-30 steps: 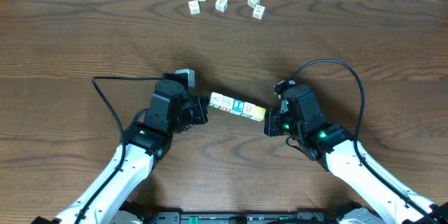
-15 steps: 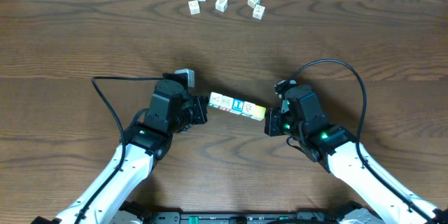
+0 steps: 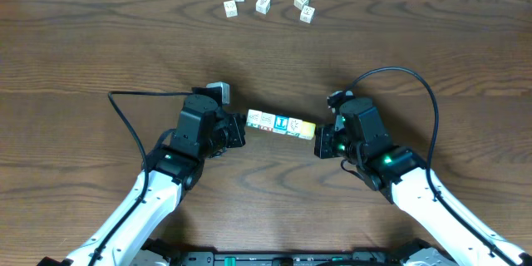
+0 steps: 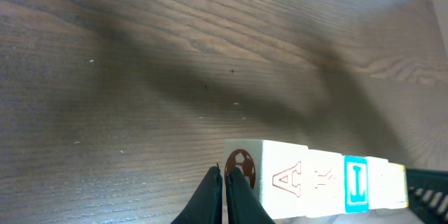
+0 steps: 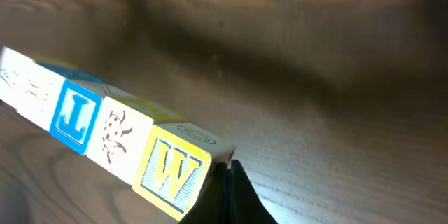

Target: Lift 5 blocks

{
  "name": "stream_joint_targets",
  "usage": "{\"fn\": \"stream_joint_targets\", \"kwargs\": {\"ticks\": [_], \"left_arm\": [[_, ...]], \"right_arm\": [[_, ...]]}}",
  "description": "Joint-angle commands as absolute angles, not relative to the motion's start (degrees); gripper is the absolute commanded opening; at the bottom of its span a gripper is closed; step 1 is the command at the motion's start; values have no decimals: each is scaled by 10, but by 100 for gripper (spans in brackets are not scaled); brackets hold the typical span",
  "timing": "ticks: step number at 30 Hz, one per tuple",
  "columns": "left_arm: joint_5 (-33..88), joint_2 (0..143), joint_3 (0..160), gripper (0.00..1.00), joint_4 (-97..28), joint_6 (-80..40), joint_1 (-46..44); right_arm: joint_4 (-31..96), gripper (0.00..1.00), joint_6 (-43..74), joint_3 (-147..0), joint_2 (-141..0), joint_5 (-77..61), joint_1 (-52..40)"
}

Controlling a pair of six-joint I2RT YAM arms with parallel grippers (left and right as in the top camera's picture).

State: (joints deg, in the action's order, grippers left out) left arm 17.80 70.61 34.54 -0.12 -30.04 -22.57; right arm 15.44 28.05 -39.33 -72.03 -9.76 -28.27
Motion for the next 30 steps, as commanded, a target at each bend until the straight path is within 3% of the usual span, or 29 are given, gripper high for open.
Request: {"fn": "stream_joint_targets", "kwargs": {"ticks": [1,30], "left_arm": [[324,706,364,7,7,-307,-258],[324,689,367,7,7,-310,-258]], "right_arm": [[140,1,273,-449,-703,-256,-320],[162,1,293,-451,-703,-240,-320]]}}
